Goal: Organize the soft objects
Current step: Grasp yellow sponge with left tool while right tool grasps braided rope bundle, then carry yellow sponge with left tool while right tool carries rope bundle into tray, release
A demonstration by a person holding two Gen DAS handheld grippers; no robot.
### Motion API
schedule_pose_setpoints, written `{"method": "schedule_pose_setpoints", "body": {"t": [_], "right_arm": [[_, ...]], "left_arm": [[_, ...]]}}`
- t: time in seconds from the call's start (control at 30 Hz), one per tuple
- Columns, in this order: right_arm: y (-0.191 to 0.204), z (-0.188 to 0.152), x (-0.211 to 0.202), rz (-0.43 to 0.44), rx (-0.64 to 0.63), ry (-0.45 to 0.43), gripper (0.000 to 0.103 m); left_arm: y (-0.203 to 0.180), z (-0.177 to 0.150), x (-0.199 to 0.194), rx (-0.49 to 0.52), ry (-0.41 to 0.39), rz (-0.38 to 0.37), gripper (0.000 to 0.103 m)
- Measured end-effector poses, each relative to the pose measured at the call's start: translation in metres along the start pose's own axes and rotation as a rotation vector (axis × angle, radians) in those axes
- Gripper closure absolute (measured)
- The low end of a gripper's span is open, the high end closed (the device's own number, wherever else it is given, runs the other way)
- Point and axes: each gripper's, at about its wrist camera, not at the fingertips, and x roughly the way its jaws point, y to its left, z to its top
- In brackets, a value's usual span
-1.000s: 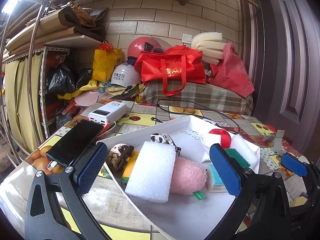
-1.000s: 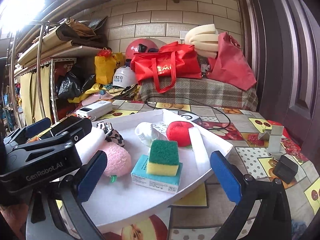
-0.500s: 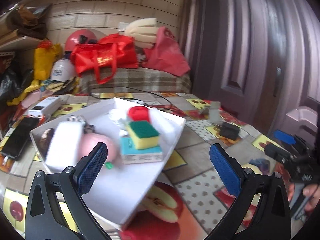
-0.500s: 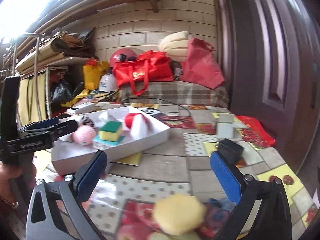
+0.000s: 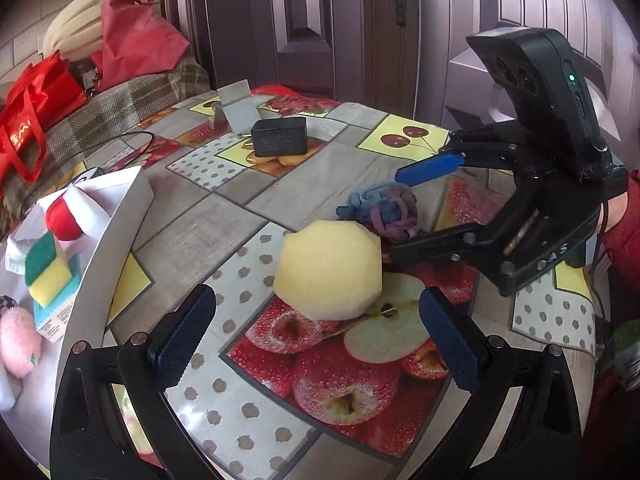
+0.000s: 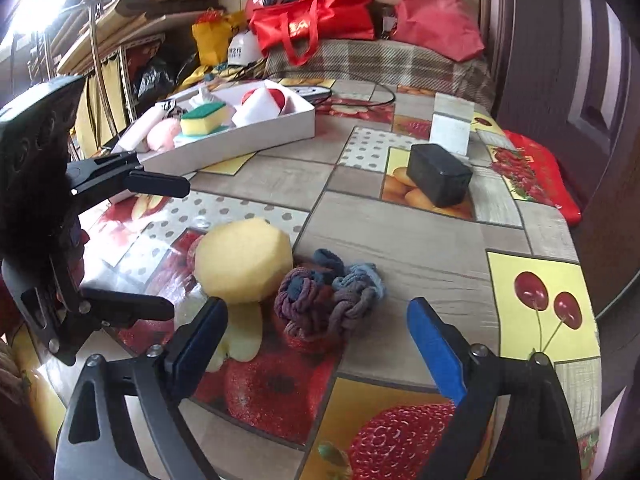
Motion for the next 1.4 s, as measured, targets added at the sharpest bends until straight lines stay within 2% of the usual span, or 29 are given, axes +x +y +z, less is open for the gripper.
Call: {"method": "schedule_pose_setpoints", "body": {"t": [0.1,0.13,0.17,0.23,0.3,0.4,0.43,0.5,0.6,0.67,0.77,0.97,1.2,1.4], "right_arm": [[-0.004,0.003,0.016,-0.003,-0.004,0.035,0.039],[-0.006,0.004,0.022,0.005,0.003,0.059,0.056],[-0.008,0.005,0.026,0.016,0.006,0.075,0.062],[-0.008,0.005,0.024,0.019,0.010,0.062,0.069],[-0.011,0.004,0.019,0.001,0.027,0.039,0.069],[-0.021,0.003,0.019,-0.007,0.074,0.039,0.069],[-0.024,0.004,0.020,-0.007,0.086,0.042,0.069],[-0.026,0.004,0.019,-0.008,0.097,0.037,0.069],[-0.028,0.004,0.018,-0.019,0.108,0.034,0.069],[-0.030,0.004,0.016,-0.025,0.121,0.026,0.069],[-0.034,0.004,0.010,-0.047,0.143,-0.008,0.069],[-0.028,0.005,-0.014,-0.143,0.160,-0.150,0.069],[-0.005,0.016,-0.014,-0.173,0.176,-0.243,0.069],[0.015,0.022,-0.013,-0.219,0.180,-0.292,0.069]], "left_arm": [[0.001,0.002,0.007,-0.011,0.022,0.005,0.001],[0.002,0.003,0.009,-0.016,0.028,0.005,0.001],[0.003,0.004,0.012,-0.021,0.032,0.005,0.002],[0.004,0.009,0.019,-0.032,0.043,0.018,0.005],[0.004,0.014,0.029,-0.040,0.054,0.029,0.007],[0.001,0.022,0.043,-0.031,0.082,0.028,0.017],[-0.001,0.023,0.047,-0.026,0.096,0.022,0.028],[-0.002,0.024,0.055,-0.022,0.131,0.017,0.043],[-0.001,0.025,0.052,-0.027,0.111,0.017,0.045],[-0.001,0.025,0.044,-0.030,0.068,0.039,0.045],[0.000,0.024,0.027,-0.050,-0.019,0.126,0.045],[0.008,0.014,-0.017,-0.132,-0.237,0.330,0.045],[0.026,0.003,-0.041,-0.244,-0.349,0.381,0.045],[0.031,-0.006,-0.054,-0.262,-0.398,0.421,0.045]]}}
